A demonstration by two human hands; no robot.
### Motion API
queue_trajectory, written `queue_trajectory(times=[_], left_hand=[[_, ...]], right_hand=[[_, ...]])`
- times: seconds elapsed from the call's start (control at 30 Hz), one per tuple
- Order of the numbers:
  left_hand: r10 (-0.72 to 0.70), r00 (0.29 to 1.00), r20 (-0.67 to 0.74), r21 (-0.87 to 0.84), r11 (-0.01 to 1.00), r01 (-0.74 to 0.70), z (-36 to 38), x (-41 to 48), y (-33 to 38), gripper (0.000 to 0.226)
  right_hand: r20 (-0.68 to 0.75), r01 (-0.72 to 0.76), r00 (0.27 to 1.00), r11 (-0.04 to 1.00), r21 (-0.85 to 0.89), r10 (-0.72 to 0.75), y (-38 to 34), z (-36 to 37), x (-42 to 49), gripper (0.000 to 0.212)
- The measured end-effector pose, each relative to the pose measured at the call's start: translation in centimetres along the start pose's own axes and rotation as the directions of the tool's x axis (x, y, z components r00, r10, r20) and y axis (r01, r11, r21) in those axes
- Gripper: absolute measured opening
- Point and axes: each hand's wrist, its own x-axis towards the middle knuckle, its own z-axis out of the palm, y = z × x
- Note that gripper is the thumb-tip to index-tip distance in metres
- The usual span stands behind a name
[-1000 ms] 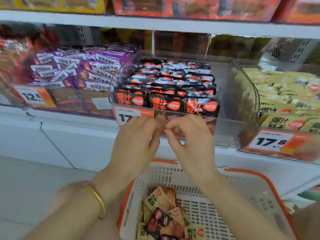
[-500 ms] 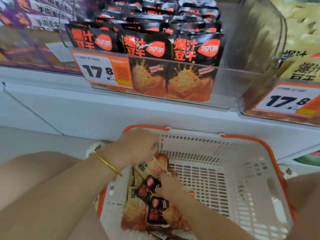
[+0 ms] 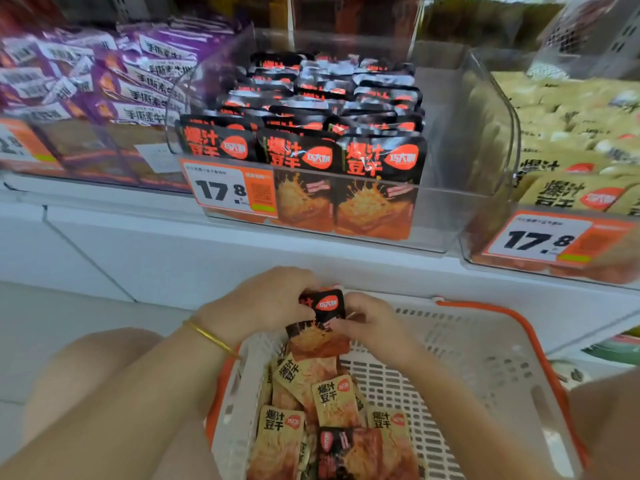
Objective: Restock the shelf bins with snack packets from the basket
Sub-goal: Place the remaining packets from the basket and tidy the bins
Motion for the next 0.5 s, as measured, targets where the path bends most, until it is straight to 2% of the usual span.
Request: queue_trajectory(times=[0.1, 0.2, 0.3, 0.37, 0.43, 0.5], left_hand=[[0.059, 0.969, -0.241, -0.128, 0.988, -0.092, -3.9, -1.8, 0.6, 0.003], [0.108, 0.894, -0.435, -0.172, 0.965, -0.2, -8.0, -4.1, 1.4, 0.007], [0.114, 0.738, -0.665, -0.173, 0.938, -0.301, -12.1, -6.1, 2.6, 0.01], [0.117, 0.613, -0.781, -0.138, 0.926, -0.352, -14.3, -6.7, 3.2, 0.011], [0.149, 0.514, -0.845, -0.07, 0.921, -0.382, -15.8, -6.6, 3.5, 0.011], [0.169, 0.472, -0.866, -0.028, 0.924, -0.382, -16.4, -5.9, 3.4, 0.012]], right_hand=[[-0.086, 0.119, 0.989, 0.993, 0.027, -0.116, -4.8, -1.3, 0.1, 0.018], [-0.155, 0.307, 0.936, 0.949, -0.073, -0.315, -10.1, -2.4, 0.1, 0.024], [-0.323, 0.457, 0.807, 0.869, -0.188, -0.494, -15.4, -3.8, 0.1, 0.022], [-0.429, 0.49, 0.7, 0.821, -0.292, -0.57, -18.4, -4.4, 0.3, 0.019], [-0.498, 0.497, 0.625, 0.799, -0.339, -0.601, -20.3, -4.9, 0.8, 0.017], [-0.537, 0.481, 0.591, 0.797, -0.365, -0.602, -21.1, -5.0, 1.4, 0.014]])
